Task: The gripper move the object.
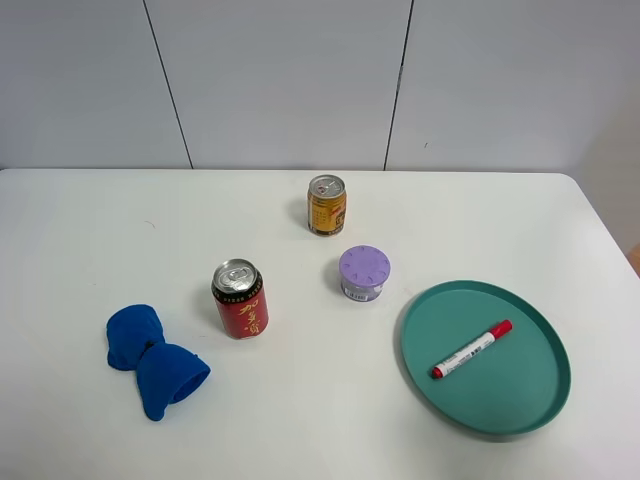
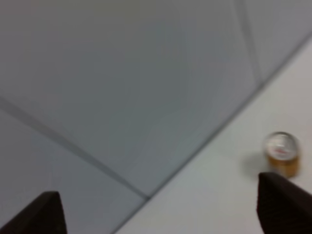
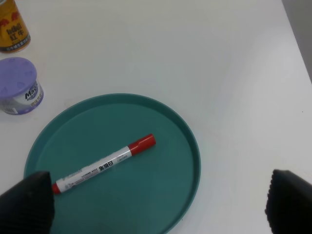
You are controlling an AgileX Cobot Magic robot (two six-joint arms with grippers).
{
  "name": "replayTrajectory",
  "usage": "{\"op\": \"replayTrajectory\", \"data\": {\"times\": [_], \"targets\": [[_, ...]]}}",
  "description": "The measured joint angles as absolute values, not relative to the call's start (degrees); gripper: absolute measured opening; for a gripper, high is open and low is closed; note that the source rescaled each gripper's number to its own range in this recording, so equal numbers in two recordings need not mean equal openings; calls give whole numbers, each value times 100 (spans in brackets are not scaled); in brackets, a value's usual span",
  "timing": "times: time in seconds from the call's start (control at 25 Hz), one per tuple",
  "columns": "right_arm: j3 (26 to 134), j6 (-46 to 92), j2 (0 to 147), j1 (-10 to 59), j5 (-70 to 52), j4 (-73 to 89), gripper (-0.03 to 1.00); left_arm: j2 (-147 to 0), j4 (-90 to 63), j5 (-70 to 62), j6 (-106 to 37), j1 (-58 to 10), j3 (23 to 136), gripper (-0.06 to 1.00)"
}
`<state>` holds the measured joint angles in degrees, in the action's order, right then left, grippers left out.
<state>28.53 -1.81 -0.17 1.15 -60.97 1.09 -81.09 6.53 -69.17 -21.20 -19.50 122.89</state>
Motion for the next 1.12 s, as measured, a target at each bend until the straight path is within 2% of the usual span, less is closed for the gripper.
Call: {"op": "replayTrajectory", "data": {"times": [0.16,0.32,0.6,1.12], "targets": [[2853,-181,-17,115,-6097,109,100,-7156,673,-6919,-2137,-936,11892,100],[2853,-181,-17,115,-6097,109,100,-5869,692,-6919,-2137,-462,10911,100],[2853,-181,-17,115,-6097,109,100,-3587,757,-6972,-1558,-409,8846,100],[2853,-181,-17,115,-6097,109,100,-597,751,-7005,-480,-409,5450,100]]}}
